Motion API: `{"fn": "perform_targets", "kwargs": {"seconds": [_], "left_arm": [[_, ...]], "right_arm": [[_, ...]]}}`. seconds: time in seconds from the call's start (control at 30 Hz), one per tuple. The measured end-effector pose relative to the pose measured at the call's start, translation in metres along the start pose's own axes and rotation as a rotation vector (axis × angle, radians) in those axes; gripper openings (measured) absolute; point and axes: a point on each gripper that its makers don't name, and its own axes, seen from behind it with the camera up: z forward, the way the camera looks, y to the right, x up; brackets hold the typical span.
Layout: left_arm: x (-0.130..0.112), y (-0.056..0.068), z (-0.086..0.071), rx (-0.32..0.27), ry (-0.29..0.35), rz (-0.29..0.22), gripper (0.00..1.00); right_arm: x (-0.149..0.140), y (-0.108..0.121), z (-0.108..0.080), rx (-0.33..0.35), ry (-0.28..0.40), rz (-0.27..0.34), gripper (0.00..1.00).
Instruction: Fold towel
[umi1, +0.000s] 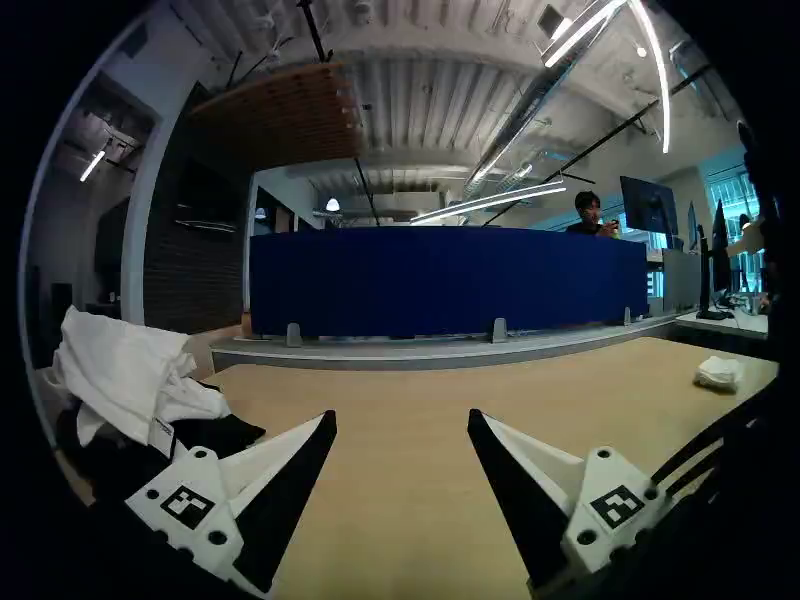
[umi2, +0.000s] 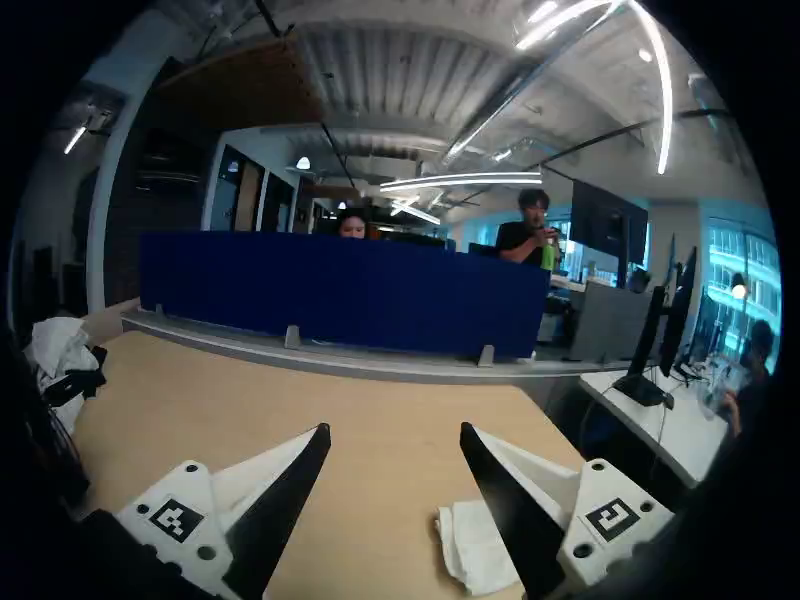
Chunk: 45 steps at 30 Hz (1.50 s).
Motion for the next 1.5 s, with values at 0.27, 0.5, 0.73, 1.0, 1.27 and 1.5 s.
{"fn": "perform_targets", "kwargs": {"seconds": [0.27,0.5,0.73,1.0,1.27,1.5], "left_arm": [[-0.001,-0.002,0.001,0.01,0.002,-0.011,0.98],[-0.001,-0.003,0.001,0.016,0.004,-0.013,0.98],[-0.001,-0.003,0.001,0.016,0.003,-0.01,0.98],[-0.001,-0.003,0.001,0.016,0.004,-0.01,0.98],[-0.001,-0.003,0.001,0.016,0.004,-0.01,0.98],[-0.001,-0.004,0.001,0.016,0.004,-0.01,0.98]], "right_arm": [[-0.002,0.0,0.003,0.001,0.006,0.02,1.0],[-0.004,0.007,0.007,-0.001,0.017,0.042,1.0],[0.006,0.013,0.011,0.014,0.062,0.069,1.0],[0.028,0.035,0.011,0.0,0.161,0.099,1.0],[-0.006,0.032,0.026,0.0,0.155,0.091,1.0],[-0.05,0.014,0.034,0.021,0.16,0.123,1.0]]}}
